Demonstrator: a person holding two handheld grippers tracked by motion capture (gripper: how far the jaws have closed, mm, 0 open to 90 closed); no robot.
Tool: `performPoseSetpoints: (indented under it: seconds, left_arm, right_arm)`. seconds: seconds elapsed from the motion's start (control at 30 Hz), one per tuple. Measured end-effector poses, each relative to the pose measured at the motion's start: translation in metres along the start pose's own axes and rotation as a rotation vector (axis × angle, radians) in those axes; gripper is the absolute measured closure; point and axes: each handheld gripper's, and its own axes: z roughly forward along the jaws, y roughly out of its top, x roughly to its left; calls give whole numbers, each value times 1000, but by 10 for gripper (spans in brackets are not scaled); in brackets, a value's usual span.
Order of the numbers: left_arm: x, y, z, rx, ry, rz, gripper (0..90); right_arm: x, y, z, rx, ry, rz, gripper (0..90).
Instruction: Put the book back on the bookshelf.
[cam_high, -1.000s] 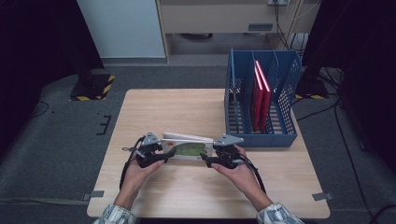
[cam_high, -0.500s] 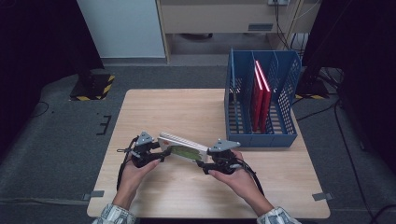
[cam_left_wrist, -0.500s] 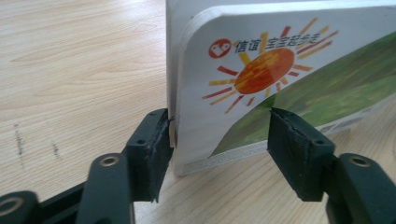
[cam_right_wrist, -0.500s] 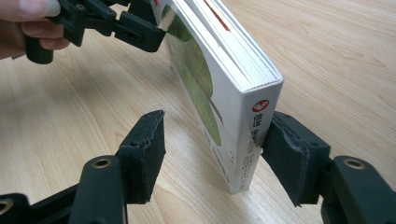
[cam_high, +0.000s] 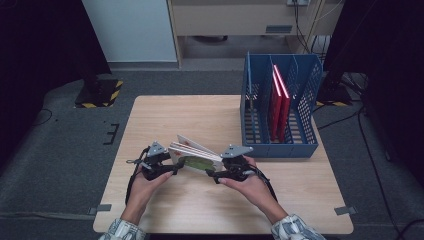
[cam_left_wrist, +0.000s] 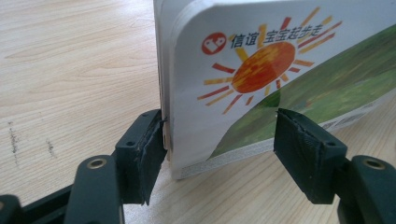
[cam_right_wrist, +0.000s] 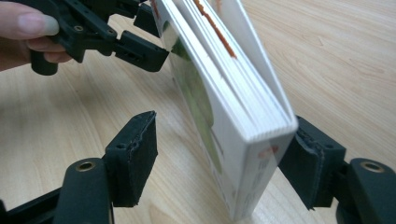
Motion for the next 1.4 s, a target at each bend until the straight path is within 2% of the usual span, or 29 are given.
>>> performPoseSetpoints:
  seconds: [0.13,0.33,0.47,0.6,0.93,1.4]
  left_arm:
    - [-1,-1,-1,-3,6,-2,312]
    - [-2,-3,-3,16,26,6,220]
    - [0,-4,-5,24,64,-6,137]
    - [2,-5,-5,24,73,-21,107]
    - [4,-5,-5,24,78,-26,104]
    - [7,-6,-7,25,86,-32,107]
  right_arm:
    - [-1,7,3,-4,2,-24,335]
    - [-4,14,9,9,8,-33,355]
    - [-6,18,15,21,8,-49,373]
    - [-6,20,18,28,11,-57,403]
    - [-6,22,29,48,38,-65,507]
    - [-7,22,35,48,59,-69,584]
